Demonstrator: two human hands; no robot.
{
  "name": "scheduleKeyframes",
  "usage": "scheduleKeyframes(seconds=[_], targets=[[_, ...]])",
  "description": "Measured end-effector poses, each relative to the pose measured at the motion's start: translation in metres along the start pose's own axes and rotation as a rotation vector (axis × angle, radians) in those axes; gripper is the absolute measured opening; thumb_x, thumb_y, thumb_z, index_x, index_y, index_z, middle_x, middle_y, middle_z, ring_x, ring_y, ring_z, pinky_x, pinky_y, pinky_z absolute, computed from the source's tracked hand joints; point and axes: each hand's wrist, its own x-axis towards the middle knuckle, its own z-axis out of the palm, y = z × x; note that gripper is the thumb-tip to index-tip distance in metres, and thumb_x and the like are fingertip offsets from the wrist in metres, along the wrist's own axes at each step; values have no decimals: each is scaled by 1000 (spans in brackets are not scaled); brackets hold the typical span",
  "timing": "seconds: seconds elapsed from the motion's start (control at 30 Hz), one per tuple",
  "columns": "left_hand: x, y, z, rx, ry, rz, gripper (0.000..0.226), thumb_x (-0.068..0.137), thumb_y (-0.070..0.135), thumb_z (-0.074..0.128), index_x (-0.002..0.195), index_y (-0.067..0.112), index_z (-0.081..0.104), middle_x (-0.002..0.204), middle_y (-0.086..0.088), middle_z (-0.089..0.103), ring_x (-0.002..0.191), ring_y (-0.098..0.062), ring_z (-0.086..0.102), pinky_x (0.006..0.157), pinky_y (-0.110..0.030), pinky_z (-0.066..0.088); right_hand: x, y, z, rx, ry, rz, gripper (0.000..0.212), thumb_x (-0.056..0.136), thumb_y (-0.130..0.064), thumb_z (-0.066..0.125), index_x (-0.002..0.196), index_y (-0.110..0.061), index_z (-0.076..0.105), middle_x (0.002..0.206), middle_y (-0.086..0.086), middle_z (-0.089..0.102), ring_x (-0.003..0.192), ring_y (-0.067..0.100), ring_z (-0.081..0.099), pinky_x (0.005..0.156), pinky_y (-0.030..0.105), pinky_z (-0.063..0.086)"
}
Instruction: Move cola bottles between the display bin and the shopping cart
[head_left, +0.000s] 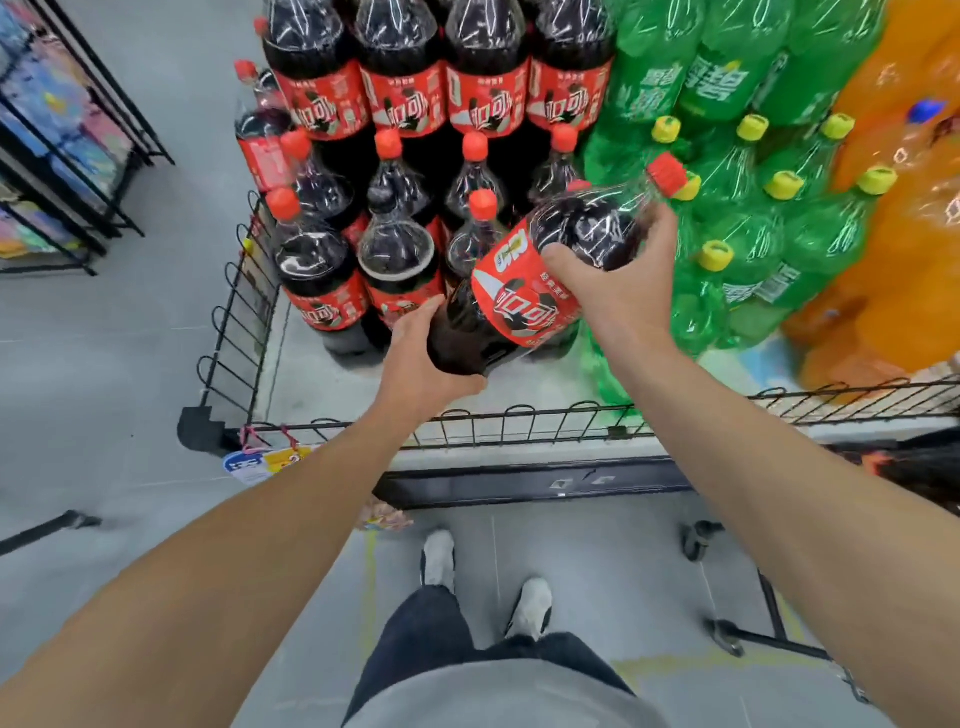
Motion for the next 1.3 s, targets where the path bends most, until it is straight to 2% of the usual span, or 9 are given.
scheduleKeyframes(seconds=[0.13,0.33,0.57,0.63,0.73,0.93,1.1,1.17,1.3], targets=[[17,-21,6,-35,-84,24,110,56,18,96,150,26,38,137,-2,39,117,0,35,102,-10,28,-2,12,12,-40,59,0,90,56,-47,85,133,-26,44,134,5,54,123,17,57,110,40,46],[34,-49,17,-35,-270,-77,114,54,20,96,151,25,36,140,-2,35,126,-9,35,114,-26,31,-11,30,25,-88,68,19,93,58,-41,85,138,-19,43,135,6,51,122,10,55,105,20,44],[50,-58,35,-77,-481,-76,107,56,9,94,148,13,40,136,-2,51,126,-16,48,113,-36,39,-16,53,35,-223,103,-33,91,58,-41,87,135,-15,46,131,9,52,124,20,54,112,39,43],[48,-61,45,-97,-487,-62,94,59,4,91,141,7,47,126,0,59,120,-15,54,108,-34,45,-17,60,37,-277,77,-59,94,58,-36,88,138,-8,47,130,8,49,125,22,51,112,34,40],[45,-58,55,-148,-481,-107,72,71,-4,85,135,2,52,111,6,58,112,-13,54,91,-10,44,-18,73,44,-345,0,-102,91,59,-27,90,137,-6,48,125,5,46,122,19,46,108,17,35],[43,-64,56,-194,-496,-99,79,68,36,79,141,18,53,131,5,64,121,-13,58,109,-41,45,-10,82,37,-383,-80,-136,85,64,-21,91,138,-9,49,126,1,46,121,14,45,103,7,31],[38,-54,36,-264,-430,-44,78,73,23,84,144,29,50,127,10,65,117,-7,59,109,-42,46,-9,79,26,-400,-254,-154,88,65,-18,92,141,-13,48,128,-4,47,122,11,46,103,7,32],[37,-49,26,-271,-396,2,77,78,5,82,146,19,48,129,0,64,115,-14,61,106,-38,48,-10,77,24,-395,-326,-171,89,65,-16,92,143,-13,48,130,-6,47,122,7,46,103,5,31],[36,-40,16,-285,-422,60,90,78,0,82,154,18,38,144,2,56,130,-12,55,111,-36,44,-6,72,21,-416,-419,-166,89,68,-14,91,146,-17,48,132,-7,48,125,9,47,101,1,28]])
